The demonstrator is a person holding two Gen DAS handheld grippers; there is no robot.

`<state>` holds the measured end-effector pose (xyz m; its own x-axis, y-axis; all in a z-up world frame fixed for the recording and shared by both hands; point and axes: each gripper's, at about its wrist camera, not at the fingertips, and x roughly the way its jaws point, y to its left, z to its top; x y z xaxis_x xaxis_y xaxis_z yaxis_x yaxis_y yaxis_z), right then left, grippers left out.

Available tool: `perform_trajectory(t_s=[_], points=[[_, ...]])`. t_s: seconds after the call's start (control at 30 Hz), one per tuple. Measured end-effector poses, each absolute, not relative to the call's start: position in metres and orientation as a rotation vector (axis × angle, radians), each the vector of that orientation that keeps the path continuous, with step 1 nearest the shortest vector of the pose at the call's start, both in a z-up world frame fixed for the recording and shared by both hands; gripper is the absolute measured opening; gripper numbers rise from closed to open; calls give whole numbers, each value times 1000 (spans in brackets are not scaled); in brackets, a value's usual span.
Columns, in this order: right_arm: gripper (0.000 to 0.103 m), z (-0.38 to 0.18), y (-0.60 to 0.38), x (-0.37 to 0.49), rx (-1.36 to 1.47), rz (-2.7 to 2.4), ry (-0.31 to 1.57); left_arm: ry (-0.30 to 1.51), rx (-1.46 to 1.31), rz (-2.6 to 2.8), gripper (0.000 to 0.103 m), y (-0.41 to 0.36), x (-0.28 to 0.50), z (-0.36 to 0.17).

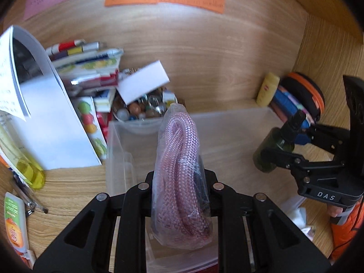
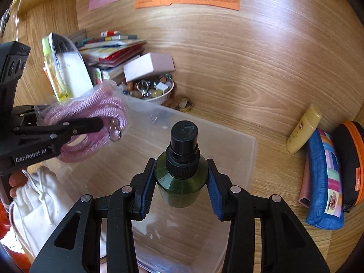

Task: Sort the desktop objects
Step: 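Carry the pink rope bag into the clear box and release while right carries bottle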

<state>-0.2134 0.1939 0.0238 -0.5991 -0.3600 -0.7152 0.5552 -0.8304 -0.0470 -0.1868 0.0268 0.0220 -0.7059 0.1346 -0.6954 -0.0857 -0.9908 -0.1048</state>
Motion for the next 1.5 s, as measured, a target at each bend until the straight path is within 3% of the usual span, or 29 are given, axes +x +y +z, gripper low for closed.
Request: perform_trajectory(t_s=[0.5,0.6,0.67,0.73,0.9,0.97,1.17,1.4,1.5], points=[[39,5,181,-217,1065,-2386,410,-79,-1195,2762,24,28,-192,14],[39,5,180,-217,1067,-2392,420,-77,-1196,2769,33,27,-193,13],[39,5,180,-217,1069,-2394,424,-85,-1189,2773,47,26,-192,15],[39,4,179,-218,1075,-2395,427,-93,-1172,2782,53,24,-190,17],[39,4,178,-217,1070,-2406,430,-76,-1150,2793,56,26,-189,20],[40,5,178,-217,1066,-2412,429,-78,-1143,2793,62,26,-188,20],[52,9,180,-215,1035,-2459,430,-103,-1119,2801,73,24,-184,24],[72,16,183,-215,992,-2521,414,-124,-1105,2812,75,22,-181,28],[74,22,186,-215,969,-2553,404,-124,-1082,2833,80,21,-178,33]])
